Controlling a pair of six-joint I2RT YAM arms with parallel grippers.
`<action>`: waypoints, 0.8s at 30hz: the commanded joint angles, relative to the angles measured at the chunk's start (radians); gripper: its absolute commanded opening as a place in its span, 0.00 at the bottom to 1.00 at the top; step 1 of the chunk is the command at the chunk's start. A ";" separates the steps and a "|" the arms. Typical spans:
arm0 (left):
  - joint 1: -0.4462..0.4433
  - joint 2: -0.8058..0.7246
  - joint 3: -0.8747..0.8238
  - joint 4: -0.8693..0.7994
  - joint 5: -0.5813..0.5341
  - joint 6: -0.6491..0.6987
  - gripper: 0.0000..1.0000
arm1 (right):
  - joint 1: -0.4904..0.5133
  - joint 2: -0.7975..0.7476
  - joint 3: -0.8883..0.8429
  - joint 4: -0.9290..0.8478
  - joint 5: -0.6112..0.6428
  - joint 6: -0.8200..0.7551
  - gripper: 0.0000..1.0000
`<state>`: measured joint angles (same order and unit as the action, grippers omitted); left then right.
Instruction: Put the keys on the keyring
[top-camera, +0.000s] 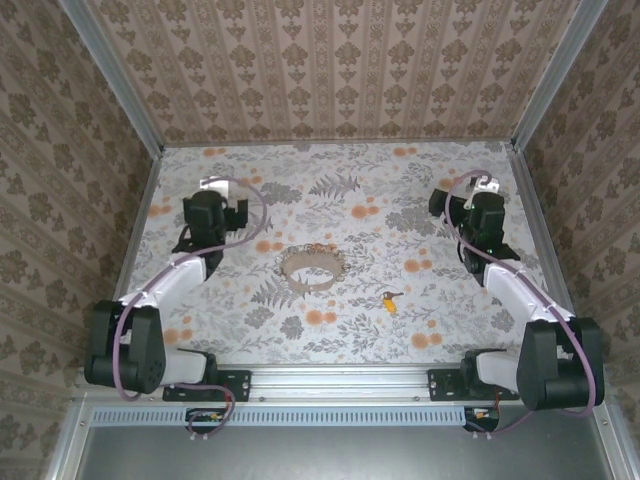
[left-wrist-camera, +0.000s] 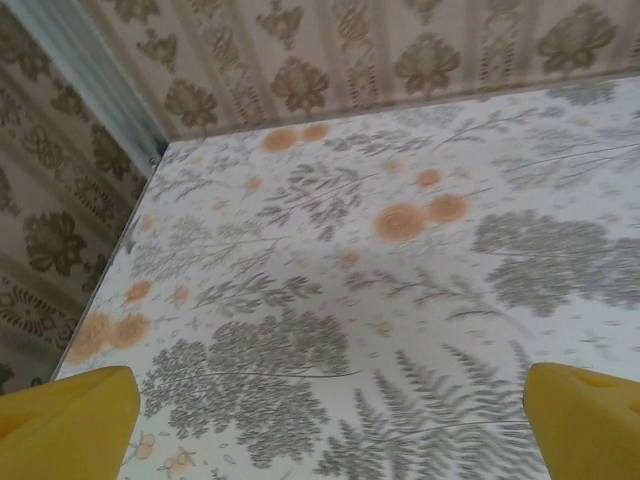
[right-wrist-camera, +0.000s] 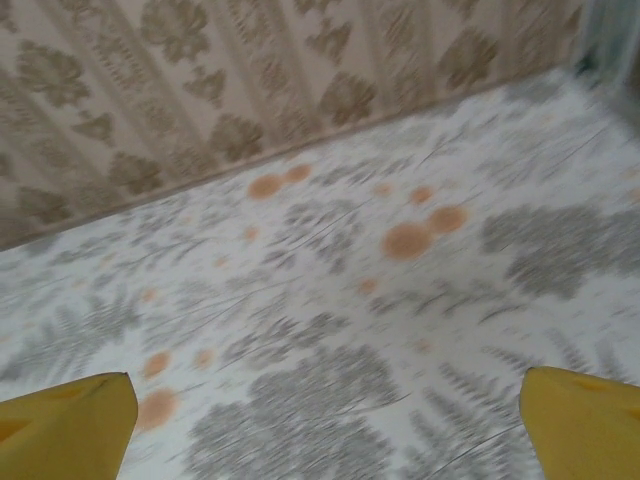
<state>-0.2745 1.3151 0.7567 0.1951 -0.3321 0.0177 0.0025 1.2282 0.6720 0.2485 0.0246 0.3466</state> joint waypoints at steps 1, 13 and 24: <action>-0.095 -0.026 0.075 -0.316 -0.093 -0.097 1.00 | 0.032 0.022 0.046 -0.200 -0.279 0.170 0.91; -0.350 -0.047 0.036 -0.344 0.086 -0.403 1.00 | 0.397 0.101 -0.003 -0.302 -0.337 0.383 0.75; -0.388 -0.046 -0.023 -0.276 0.110 -0.476 1.00 | 0.561 0.294 -0.001 -0.196 -0.332 0.515 0.61</action>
<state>-0.6605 1.2911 0.7380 -0.1062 -0.2340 -0.4229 0.5426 1.4807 0.6624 0.0109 -0.2958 0.8009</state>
